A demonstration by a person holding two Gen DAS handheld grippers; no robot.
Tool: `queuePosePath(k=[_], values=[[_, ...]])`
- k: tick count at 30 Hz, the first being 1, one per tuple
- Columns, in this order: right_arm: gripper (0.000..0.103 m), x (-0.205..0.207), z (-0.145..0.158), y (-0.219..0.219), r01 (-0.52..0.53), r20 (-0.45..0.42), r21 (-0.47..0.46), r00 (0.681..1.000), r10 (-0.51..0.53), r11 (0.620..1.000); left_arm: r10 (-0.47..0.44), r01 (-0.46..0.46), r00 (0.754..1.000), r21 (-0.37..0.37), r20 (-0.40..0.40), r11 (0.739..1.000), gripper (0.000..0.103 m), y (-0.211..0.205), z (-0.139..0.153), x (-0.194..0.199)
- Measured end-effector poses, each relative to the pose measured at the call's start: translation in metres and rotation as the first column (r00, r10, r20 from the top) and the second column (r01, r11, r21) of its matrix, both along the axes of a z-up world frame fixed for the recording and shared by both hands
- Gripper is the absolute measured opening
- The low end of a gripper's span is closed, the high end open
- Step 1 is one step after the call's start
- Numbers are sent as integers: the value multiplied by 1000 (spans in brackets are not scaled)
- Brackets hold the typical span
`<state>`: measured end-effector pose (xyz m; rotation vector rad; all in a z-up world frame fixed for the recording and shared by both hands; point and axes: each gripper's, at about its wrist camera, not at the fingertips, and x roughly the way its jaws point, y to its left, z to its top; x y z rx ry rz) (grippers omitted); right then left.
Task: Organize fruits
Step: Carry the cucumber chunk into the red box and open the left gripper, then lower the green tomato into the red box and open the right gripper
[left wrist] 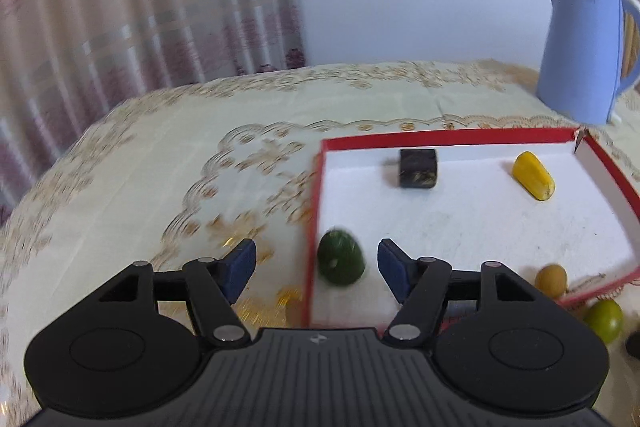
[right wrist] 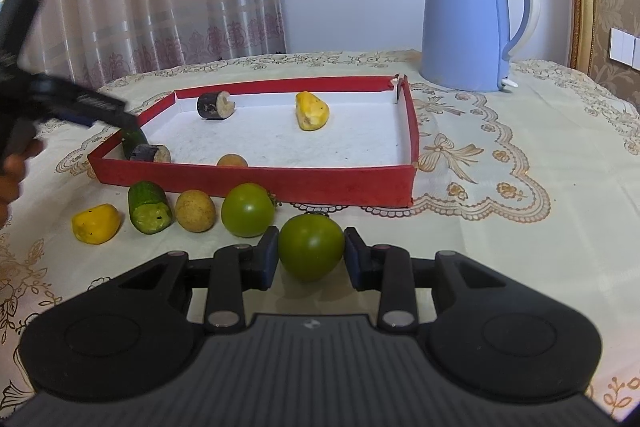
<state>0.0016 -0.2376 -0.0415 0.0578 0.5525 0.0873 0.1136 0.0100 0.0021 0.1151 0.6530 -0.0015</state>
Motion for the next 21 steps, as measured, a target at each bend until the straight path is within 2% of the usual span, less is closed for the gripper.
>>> queuePosePath(k=[4, 6, 9, 17, 21], values=[[32, -1, 1, 0, 1, 12, -4, 1000, -1, 1000, 47, -46, 998, -22, 36, 999, 67, 14, -4, -35], [32, -4, 2, 2, 2, 26, -16, 1000, -1, 1000, 59, -58, 998, -37, 33, 998, 72, 19, -9, -48], [32, -5, 4, 5, 5, 36, -33, 999, -3, 999, 82, -80, 996, -46, 39, 996, 73, 25, -16, -60], [32, -6, 19, 14, -14, 75, -23, 997, 16, 1000, 116, -113, 992, -74, 43, 991, 73, 32, -28, -63], [32, -3, 22, 19, -19, 78, -30, 997, 21, 999, 117, -115, 993, -50, 33, 992, 73, 30, -36, -64]])
